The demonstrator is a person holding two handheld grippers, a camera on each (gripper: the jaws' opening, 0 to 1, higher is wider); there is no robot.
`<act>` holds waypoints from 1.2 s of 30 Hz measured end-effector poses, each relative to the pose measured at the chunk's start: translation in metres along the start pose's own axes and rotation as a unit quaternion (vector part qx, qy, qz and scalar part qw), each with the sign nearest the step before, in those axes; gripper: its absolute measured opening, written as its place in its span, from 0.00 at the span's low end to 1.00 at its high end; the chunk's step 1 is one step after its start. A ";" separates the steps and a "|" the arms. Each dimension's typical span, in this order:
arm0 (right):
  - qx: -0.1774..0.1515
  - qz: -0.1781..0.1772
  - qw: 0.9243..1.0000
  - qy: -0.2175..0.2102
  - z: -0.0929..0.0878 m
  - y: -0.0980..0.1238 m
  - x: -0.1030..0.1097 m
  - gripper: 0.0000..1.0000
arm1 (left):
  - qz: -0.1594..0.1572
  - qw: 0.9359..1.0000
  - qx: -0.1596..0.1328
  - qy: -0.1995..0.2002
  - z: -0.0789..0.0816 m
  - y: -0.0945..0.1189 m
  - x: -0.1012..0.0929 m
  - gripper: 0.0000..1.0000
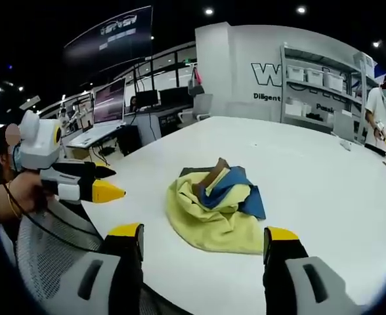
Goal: Fold the garment on the visible template until the final outline fits inside the template.
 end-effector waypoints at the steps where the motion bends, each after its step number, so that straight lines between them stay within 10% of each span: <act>1: -0.001 0.000 1.000 0.000 0.000 0.000 0.000 0.72 | 0.000 1.000 0.000 -0.001 0.000 0.000 0.000 0.56; 36: 0.006 0.001 1.000 -0.003 -0.001 -0.001 -0.002 0.72 | -0.005 1.000 0.007 0.007 -0.001 -0.001 0.000 0.56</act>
Point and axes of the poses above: the point that each gripper's makers call its tool centre point, and the gripper's own axes: y roughly backward along the fingers, x roughly to its left, z roughly out of its top, the point moved 2 cm from there along y, roughly backward along the fingers, and after that the axes turned 15 degrees about z, right-handed, at the moved point
